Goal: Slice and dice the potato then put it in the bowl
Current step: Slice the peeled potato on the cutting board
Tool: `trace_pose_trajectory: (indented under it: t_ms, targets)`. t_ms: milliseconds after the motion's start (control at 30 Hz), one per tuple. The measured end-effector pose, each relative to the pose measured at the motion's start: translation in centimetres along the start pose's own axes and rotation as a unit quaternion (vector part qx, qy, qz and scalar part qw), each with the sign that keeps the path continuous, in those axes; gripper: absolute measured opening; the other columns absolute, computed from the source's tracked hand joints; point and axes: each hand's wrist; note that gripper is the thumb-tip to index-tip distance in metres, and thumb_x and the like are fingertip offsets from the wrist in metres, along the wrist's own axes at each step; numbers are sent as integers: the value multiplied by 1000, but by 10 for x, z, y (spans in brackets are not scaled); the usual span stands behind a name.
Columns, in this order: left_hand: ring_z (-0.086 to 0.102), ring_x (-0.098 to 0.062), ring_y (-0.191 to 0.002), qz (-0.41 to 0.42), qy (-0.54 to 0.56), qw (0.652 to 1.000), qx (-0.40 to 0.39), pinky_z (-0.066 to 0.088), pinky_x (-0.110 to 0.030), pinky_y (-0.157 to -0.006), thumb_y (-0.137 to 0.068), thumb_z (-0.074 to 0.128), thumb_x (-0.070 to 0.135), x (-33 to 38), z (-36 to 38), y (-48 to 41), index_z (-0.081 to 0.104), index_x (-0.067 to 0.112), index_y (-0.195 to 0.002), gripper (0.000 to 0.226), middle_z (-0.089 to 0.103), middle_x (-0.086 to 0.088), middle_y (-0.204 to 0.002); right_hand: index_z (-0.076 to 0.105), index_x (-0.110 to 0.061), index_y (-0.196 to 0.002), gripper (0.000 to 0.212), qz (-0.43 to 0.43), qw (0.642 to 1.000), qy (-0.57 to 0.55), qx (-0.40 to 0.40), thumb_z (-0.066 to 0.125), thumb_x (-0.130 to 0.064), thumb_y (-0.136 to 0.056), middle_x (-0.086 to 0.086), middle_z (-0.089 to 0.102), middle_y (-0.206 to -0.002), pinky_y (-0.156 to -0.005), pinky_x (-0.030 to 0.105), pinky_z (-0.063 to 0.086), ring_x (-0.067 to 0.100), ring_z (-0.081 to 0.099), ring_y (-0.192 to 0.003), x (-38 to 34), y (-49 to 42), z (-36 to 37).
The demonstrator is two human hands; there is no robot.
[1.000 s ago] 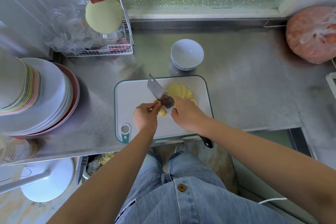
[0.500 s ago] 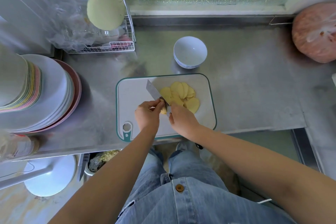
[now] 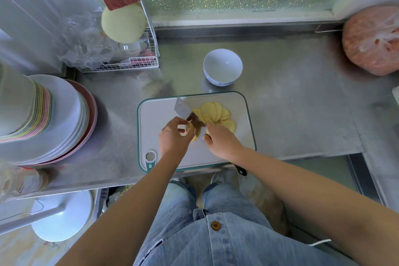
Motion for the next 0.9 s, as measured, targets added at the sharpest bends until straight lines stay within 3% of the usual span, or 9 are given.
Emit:
trace_pose_trajectory:
  t_ms: [100,200,367,500,633,767,900]
  targets:
    - [65,-12,-72,45,-22,998,-24,53,-28,-67,-83,72,27,-4,-5,-2,66,20,-100,20,66,5,-89,47,-4,-116,24,16,999,-32,-5,41,-20,-98,14,60,-93,-66,31,37,30,59,-88,5,3,0]
    - [61,-18,-67,62,-67,995,-26,50,-31,-65,-82,74,29,-10,-11,-5,70,15,-86,15,66,-1,-81,44,-6,-97,13,19,999,-46,-10,41,-18,-97,3,47,-73,-62,32,32,30,51,-76,3,6,-2]
    - [61,-14,-54,-102,17,992,68,40,-23,-48,-87,65,32,-10,-23,-1,54,15,-69,27,66,-2,-59,47,-3,-106,20,11,998,-48,37,39,-19,-98,8,49,-79,-61,33,33,27,49,-72,-8,8,-5]
    - [68,-19,-64,-159,47,985,56,51,-31,-60,-87,63,38,-7,-16,7,57,15,-78,25,69,-1,-60,47,-4,-113,22,-18,1000,-8,20,38,-19,-99,15,60,-94,-63,32,36,32,58,-85,-20,12,-1]
    - [71,-13,-67,-197,94,975,34,46,-23,-56,-88,63,42,-1,-7,14,62,20,-93,22,71,2,-66,46,-7,-119,24,-36,998,45,20,38,-19,-100,11,62,-97,-63,33,43,28,63,-86,-28,16,12]
    - [71,-12,-68,-220,146,964,34,49,-22,-58,-87,65,40,-4,-9,15,73,16,-84,25,72,3,-67,45,-8,-120,25,-42,997,56,32,37,-20,-101,9,62,-98,-63,28,41,25,63,-86,-28,17,17]
    - [72,-17,-72,-263,220,939,35,59,-29,-72,-86,70,28,-5,-7,12,74,12,-85,17,72,0,-76,45,-7,-122,26,-44,998,48,13,37,-20,-101,9,62,-97,-63,26,39,24,63,-86,-29,16,12]
Point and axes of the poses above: each hand's wrist, its own y-axis away from the middle knuckle, its own z-axis out of the palm, x = y × z
